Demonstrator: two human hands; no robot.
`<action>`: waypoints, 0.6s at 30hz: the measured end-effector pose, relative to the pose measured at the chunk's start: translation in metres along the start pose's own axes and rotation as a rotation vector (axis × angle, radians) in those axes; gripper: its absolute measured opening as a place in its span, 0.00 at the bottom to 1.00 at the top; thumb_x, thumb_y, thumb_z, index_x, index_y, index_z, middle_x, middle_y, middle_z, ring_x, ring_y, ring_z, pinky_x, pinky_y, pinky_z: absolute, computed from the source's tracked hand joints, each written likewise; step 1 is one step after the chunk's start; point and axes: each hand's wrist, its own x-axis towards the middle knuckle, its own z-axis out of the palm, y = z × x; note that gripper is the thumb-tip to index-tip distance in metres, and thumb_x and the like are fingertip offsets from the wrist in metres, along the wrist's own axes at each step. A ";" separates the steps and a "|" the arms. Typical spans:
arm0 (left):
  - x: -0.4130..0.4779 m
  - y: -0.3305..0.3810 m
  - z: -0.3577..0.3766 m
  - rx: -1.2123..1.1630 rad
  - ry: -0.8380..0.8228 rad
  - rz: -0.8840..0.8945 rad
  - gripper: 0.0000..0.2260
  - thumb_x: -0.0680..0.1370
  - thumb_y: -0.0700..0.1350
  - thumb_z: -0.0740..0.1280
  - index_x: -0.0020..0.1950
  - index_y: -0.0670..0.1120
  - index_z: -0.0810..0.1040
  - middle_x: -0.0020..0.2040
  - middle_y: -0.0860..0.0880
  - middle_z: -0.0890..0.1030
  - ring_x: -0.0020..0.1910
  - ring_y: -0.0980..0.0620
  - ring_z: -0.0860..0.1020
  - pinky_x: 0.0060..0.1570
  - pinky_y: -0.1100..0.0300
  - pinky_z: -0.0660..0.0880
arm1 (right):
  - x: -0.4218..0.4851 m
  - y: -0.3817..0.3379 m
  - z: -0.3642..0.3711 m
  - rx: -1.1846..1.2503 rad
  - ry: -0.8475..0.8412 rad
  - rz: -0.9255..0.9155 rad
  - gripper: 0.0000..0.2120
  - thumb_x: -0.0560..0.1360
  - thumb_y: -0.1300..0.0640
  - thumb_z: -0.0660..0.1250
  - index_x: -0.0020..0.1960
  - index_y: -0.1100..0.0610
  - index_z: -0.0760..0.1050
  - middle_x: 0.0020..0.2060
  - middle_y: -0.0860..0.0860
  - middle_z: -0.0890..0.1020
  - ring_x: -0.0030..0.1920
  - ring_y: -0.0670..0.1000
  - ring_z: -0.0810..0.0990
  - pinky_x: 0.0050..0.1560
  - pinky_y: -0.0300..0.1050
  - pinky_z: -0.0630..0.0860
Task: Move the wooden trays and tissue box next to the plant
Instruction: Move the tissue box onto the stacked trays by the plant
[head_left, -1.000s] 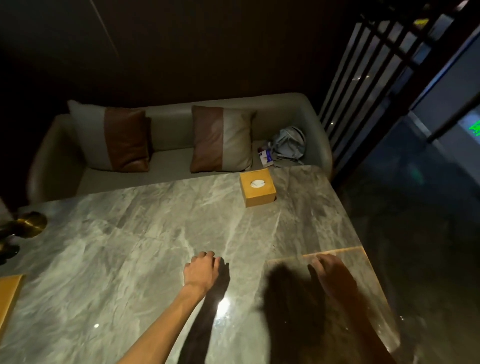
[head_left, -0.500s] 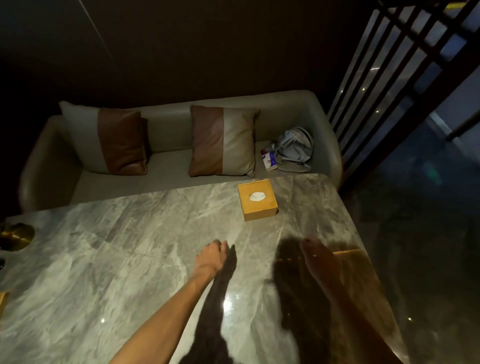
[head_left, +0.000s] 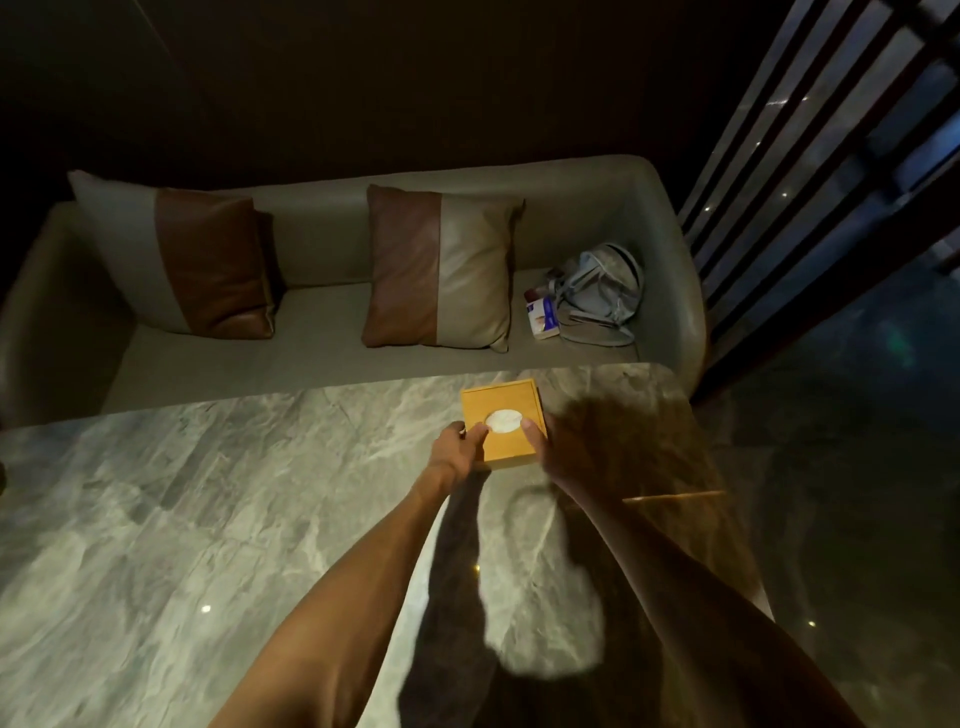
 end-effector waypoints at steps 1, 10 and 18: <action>0.002 -0.001 0.002 -0.085 -0.013 -0.012 0.21 0.82 0.48 0.62 0.69 0.36 0.71 0.65 0.36 0.77 0.64 0.37 0.77 0.67 0.44 0.72 | 0.004 0.004 0.004 0.011 0.003 0.009 0.23 0.80 0.43 0.58 0.66 0.58 0.73 0.57 0.59 0.81 0.56 0.58 0.81 0.62 0.56 0.76; -0.001 -0.020 0.024 -0.164 0.020 0.105 0.18 0.83 0.38 0.56 0.74 0.40 0.66 0.68 0.38 0.75 0.67 0.37 0.73 0.69 0.43 0.70 | -0.001 0.025 0.020 0.110 -0.007 0.146 0.27 0.80 0.42 0.61 0.73 0.56 0.69 0.66 0.57 0.78 0.66 0.60 0.77 0.69 0.54 0.70; -0.050 -0.075 0.013 -0.177 0.007 0.055 0.19 0.83 0.38 0.57 0.74 0.44 0.68 0.67 0.41 0.77 0.67 0.41 0.74 0.67 0.56 0.70 | -0.074 0.023 0.052 0.033 0.057 0.147 0.25 0.78 0.44 0.66 0.68 0.60 0.73 0.62 0.58 0.79 0.64 0.58 0.77 0.69 0.55 0.69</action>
